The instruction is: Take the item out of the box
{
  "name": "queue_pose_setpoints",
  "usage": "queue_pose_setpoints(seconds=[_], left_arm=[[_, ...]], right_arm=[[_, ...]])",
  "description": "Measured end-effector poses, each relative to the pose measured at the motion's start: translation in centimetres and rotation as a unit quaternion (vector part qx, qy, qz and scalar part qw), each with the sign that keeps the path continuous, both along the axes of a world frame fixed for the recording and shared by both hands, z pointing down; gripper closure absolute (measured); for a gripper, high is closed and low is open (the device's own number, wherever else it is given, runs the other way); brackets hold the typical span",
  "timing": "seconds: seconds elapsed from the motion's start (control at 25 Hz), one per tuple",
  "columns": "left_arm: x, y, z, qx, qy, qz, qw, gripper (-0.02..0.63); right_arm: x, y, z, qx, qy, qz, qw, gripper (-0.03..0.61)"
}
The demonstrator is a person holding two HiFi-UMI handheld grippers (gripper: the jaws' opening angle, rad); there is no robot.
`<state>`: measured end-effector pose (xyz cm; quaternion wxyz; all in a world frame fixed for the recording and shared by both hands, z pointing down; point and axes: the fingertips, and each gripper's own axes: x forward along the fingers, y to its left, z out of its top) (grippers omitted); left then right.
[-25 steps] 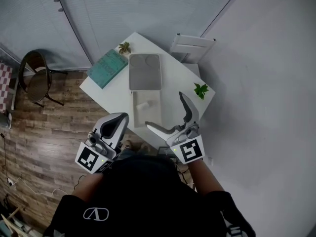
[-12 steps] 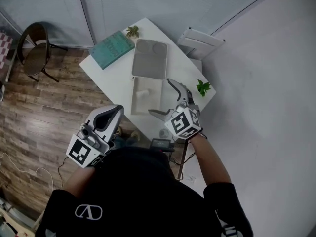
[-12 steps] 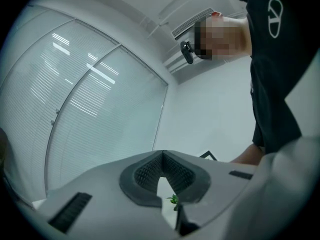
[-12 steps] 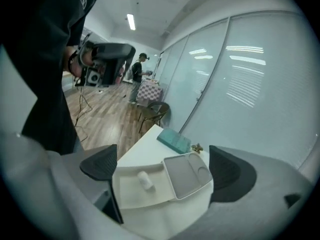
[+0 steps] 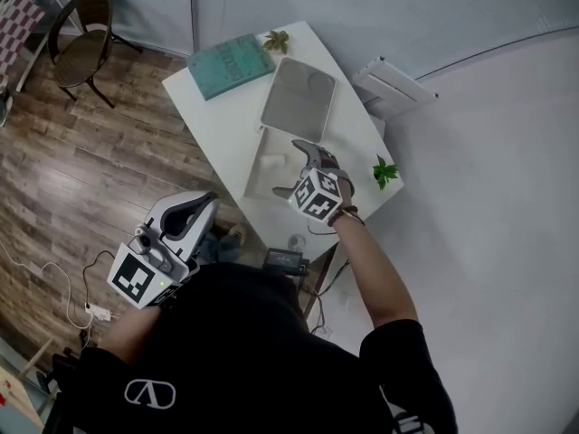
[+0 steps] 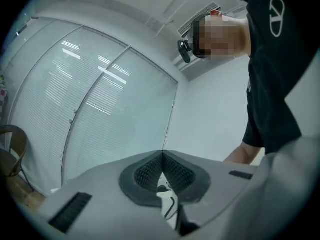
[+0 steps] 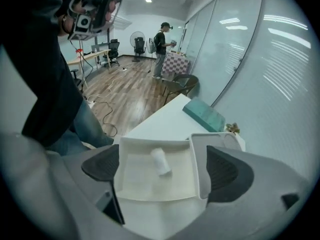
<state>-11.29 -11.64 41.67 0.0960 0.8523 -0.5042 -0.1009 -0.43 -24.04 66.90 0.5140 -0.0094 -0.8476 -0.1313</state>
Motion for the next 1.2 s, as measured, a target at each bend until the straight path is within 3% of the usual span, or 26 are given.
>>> queue_pose_setpoints(seconds=[0.12, 0.28, 0.4, 0.56, 0.72, 0.88, 0.96, 1.08, 1.2], left_arm=[[-0.9, 0.9, 0.5, -0.007, 0.003, -0.012, 0.9999, 0.609], [-1.5, 0.5, -0.3, 0.012, 0.014, -0.045, 0.9988, 0.609], [-1.7, 0.8, -0.7, 0.022, 0.035, -0.047, 0.998, 0.609], [-1.8, 1.3, 0.6, 0.002, 0.035, -0.046, 0.9983, 0.609], [-2.2, 1.4, 0.9, 0.007, 0.04, -0.055, 0.9977, 0.609], [-1.9, 2.0, 2.4, -0.016, 0.035, -0.046, 0.9982, 0.609], [-1.9, 1.8, 2.1, -0.009, 0.043, -0.049, 0.9978, 0.609], [-1.4, 3.2, 5.1, -0.059, 0.025, -0.032, 0.9974, 0.609], [-1.4, 3.5, 5.8, -0.071, 0.022, -0.032, 0.9967, 0.609]], right_arm=[[-0.3, 0.4, 3.0, -0.011, 0.04, -0.023, 0.999, 0.045], [-0.3, 0.2, 6.4, -0.022, 0.087, -0.053, 0.995, 0.073], [-0.5, 0.2, 8.2, -0.032, 0.118, -0.064, 0.99, 0.116], [-0.4, -0.4, 10.9, -0.038, 0.157, -0.078, 0.984, 0.134], [0.0, -0.9, 12.8, -0.036, 0.19, -0.09, 0.977, 0.167], [0.0, -0.8, 14.1, -0.046, 0.212, -0.091, 0.972, 0.221], [-0.1, -0.8, 14.7, -0.044, 0.219, -0.097, 0.97, 0.231], [-0.2, -1.1, 15.4, -0.039, 0.228, -0.102, 0.968, 0.253], [-0.2, -1.2, 15.8, -0.037, 0.237, -0.109, 0.965, 0.296]])
